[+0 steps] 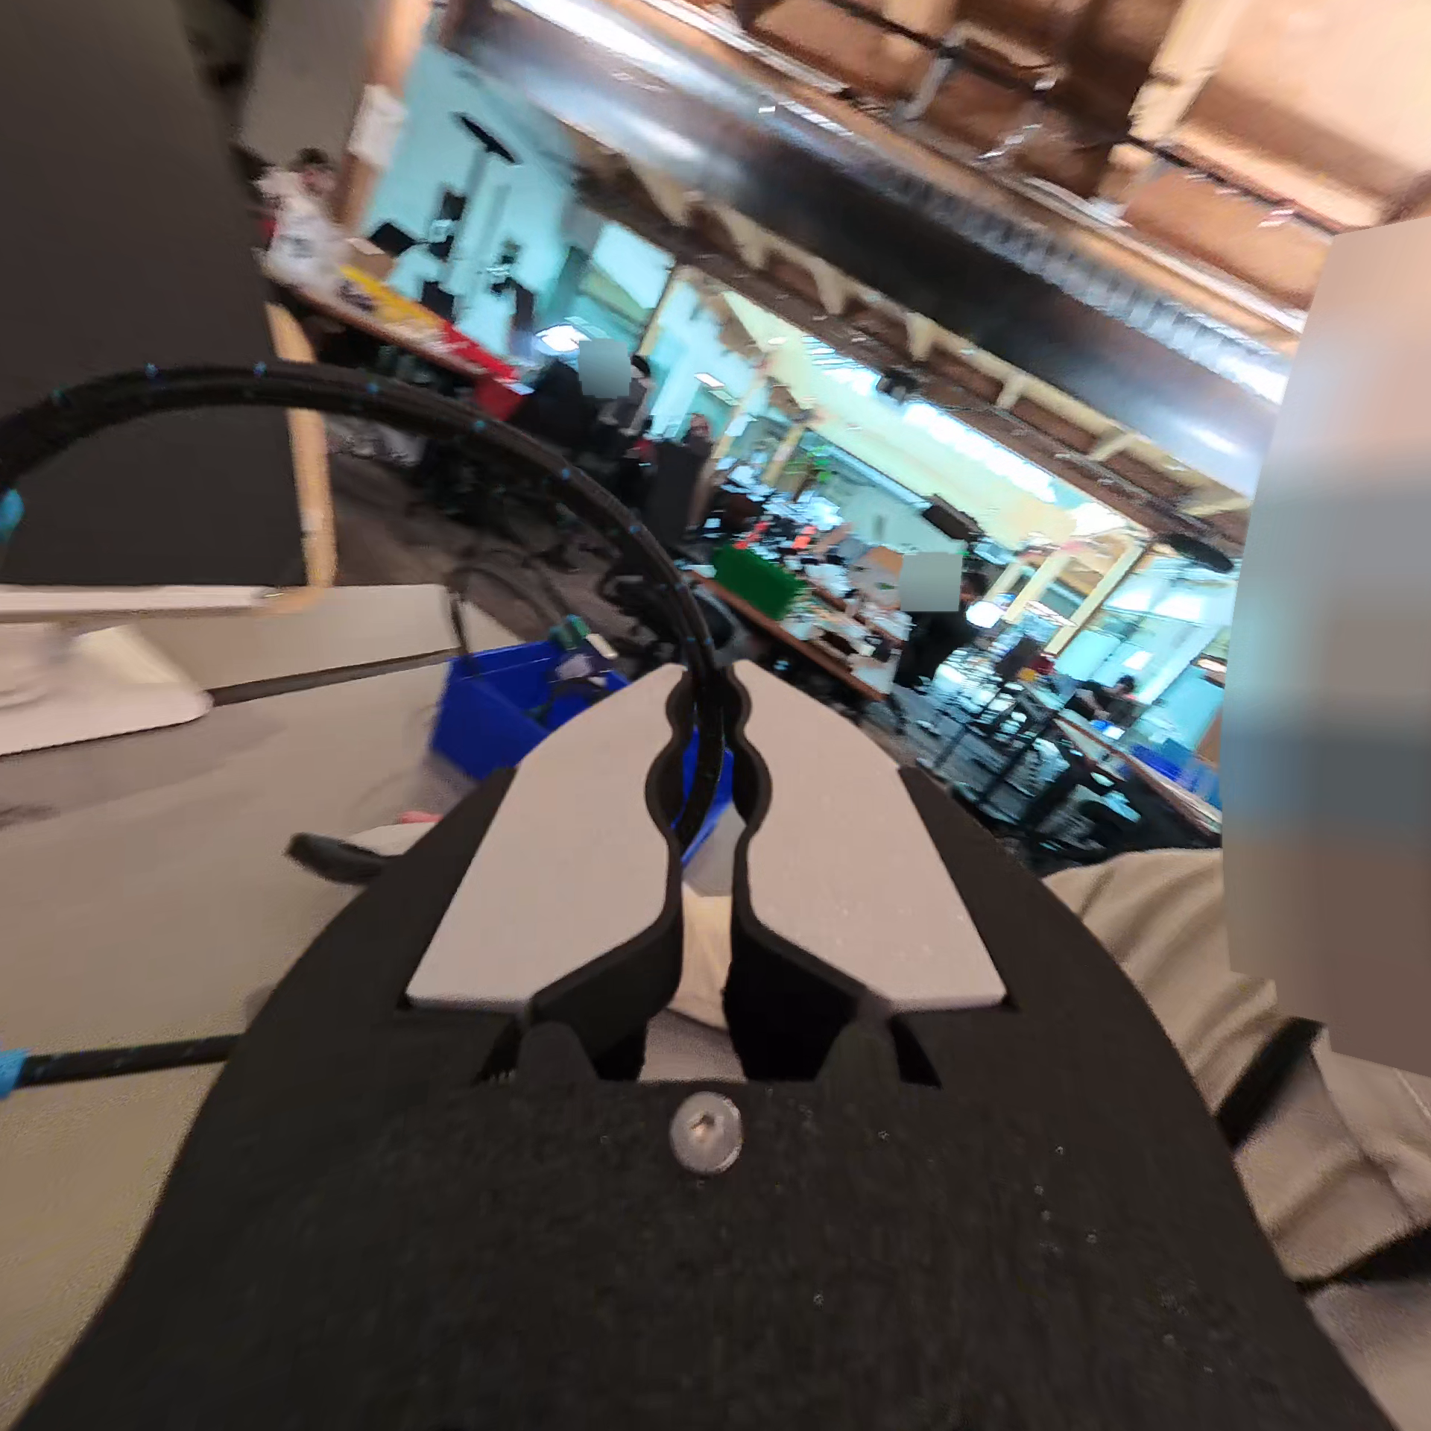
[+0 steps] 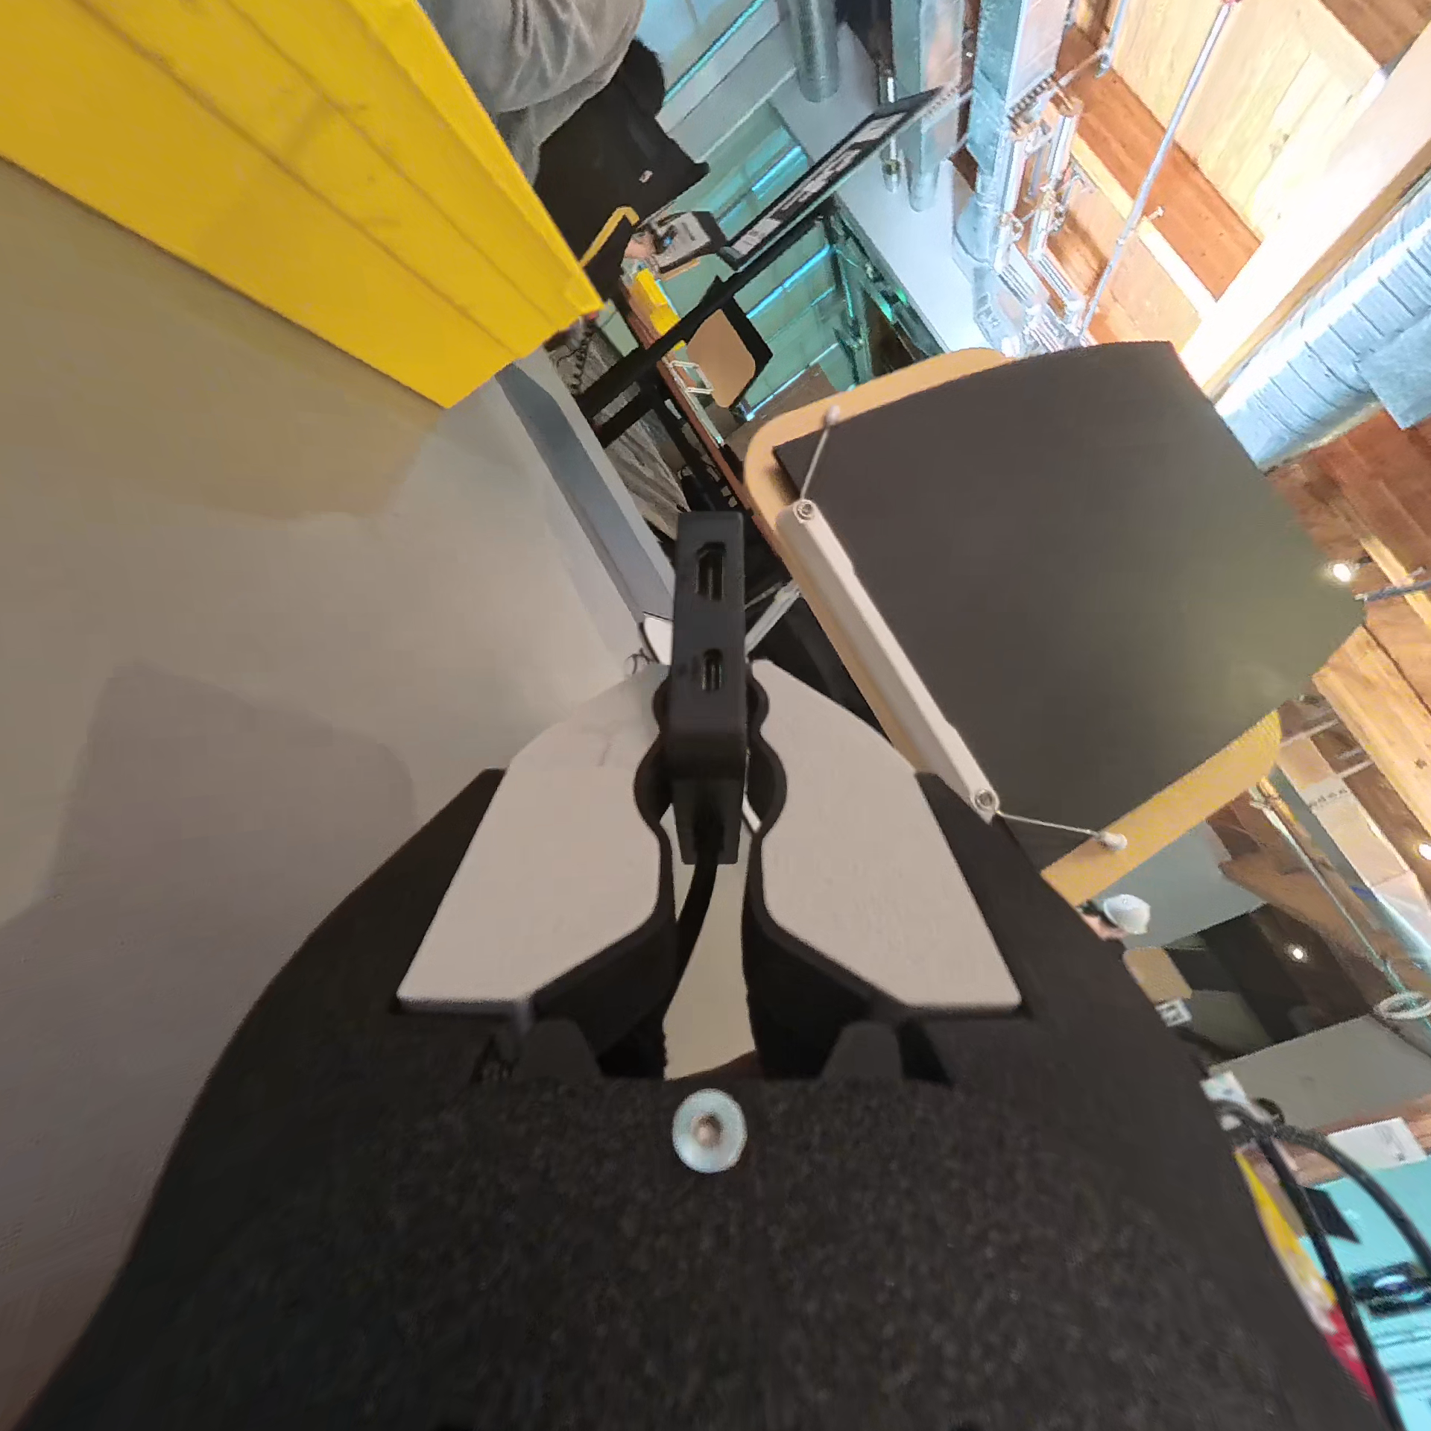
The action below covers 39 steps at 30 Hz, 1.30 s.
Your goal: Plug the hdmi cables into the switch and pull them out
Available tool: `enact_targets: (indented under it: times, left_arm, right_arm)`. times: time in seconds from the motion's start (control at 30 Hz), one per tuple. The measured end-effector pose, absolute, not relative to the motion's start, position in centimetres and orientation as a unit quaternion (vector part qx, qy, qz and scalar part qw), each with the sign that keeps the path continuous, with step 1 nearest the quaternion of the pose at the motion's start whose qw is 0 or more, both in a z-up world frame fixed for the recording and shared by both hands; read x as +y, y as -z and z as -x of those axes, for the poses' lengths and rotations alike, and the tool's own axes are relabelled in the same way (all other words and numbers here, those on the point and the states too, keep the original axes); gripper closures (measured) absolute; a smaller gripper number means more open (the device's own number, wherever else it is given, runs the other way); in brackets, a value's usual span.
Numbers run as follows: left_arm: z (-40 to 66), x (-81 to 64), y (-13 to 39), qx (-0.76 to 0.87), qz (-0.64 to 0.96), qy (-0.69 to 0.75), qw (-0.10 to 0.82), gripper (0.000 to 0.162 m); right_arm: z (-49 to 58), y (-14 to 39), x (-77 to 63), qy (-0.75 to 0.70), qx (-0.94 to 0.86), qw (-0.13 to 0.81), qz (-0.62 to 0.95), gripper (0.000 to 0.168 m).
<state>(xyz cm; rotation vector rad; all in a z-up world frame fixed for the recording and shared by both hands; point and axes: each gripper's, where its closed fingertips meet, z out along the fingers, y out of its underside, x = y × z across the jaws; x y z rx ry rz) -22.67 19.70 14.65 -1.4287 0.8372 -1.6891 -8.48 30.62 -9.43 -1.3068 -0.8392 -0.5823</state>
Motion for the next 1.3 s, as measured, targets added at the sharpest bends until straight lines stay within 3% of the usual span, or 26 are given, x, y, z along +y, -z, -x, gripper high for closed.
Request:
enact_targets:
  times: [0.1,0.27,0.37,0.8,1.03,1.17,1.3]
  left_arm:
    - [21.9,16.7,-9.4,0.321,0.545,0.704,0.323,0.156]
    - [24.8,14.3,4.6,0.184,0.613,0.739,0.209,0.156]
    - [26.0,12.4,8.8,0.151,0.655,0.719,0.177,0.157]
    - [30.0,7.4,14.5,0.159,0.787,0.584,0.119,0.156]
    - [30.0,5.3,15.2,0.181,0.785,0.584,0.102,0.155]
    - [30.1,5.2,16.2,0.179,0.805,0.557,0.101,0.15]
    - [31.6,5.1,18.0,0.246,0.853,0.439,0.137,0.14]
  right_arm:
    - [7.5,9.0,30.7,0.245,-0.349,0.682,0.593,0.155]
    - [6.9,9.0,31.0,0.232,-0.335,0.684,0.605,0.154]
    - [7.1,9.3,31.0,0.24,-0.345,0.678,0.603,0.154]
    - [7.9,10.1,30.9,0.252,-0.373,0.663,0.598,0.155]
    - [8.2,10.4,30.8,0.257,-0.385,0.658,0.594,0.155]
    - [8.2,10.4,30.8,0.256,-0.384,0.657,0.595,0.155]
    - [8.1,10.4,30.8,0.256,-0.384,0.657,0.597,0.154]
